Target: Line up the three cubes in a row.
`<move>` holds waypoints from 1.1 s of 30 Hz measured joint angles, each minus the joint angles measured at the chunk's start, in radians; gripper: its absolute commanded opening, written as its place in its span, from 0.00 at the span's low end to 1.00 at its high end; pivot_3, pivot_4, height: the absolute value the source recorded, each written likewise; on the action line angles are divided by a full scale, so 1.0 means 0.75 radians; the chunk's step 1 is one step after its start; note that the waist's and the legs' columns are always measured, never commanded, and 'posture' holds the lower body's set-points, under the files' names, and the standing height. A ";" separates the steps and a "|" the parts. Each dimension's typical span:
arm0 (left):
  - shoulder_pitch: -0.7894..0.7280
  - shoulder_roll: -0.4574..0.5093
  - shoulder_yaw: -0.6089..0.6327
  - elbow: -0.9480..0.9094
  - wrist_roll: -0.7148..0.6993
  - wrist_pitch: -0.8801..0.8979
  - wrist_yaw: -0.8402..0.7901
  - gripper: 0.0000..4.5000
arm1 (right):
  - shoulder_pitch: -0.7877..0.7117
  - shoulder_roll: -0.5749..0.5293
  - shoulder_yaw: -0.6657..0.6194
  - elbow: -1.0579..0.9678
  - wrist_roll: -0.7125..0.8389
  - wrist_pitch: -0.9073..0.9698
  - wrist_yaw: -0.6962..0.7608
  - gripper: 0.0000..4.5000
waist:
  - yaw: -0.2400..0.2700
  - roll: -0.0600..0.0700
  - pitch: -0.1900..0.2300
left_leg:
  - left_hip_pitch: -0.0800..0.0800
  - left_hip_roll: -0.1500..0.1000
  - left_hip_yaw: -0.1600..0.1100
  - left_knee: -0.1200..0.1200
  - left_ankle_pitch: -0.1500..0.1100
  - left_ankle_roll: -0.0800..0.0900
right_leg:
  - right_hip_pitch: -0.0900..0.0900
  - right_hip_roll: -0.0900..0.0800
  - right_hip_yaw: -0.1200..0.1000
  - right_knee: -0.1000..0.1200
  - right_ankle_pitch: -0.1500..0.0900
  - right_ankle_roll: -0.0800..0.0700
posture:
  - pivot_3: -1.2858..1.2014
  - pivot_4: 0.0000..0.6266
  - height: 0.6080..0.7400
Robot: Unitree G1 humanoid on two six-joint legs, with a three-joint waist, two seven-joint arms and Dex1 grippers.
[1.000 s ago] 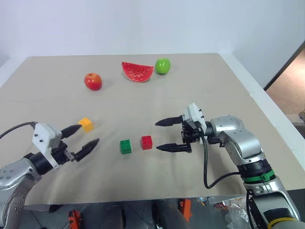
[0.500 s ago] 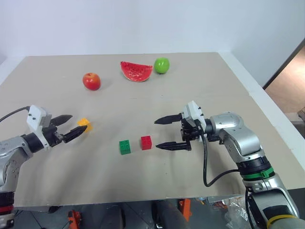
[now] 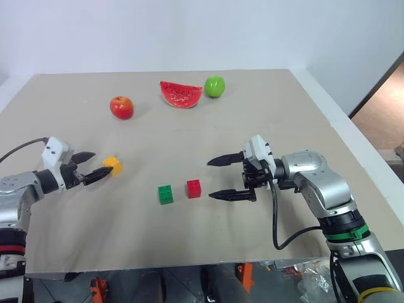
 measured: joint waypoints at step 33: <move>0.402 -0.075 -0.114 -0.596 -0.087 -0.041 -0.255 0.29 | -0.049 0.068 -0.037 -0.033 0.106 0.073 -0.023 1.00 | 0.001 0.000 0.000 | -0.002 0.001 -0.002 0.001 0.001 0.001 | -0.002 -0.001 -0.002 0.001 0.000 0.000 | 0.52 0.24 1.00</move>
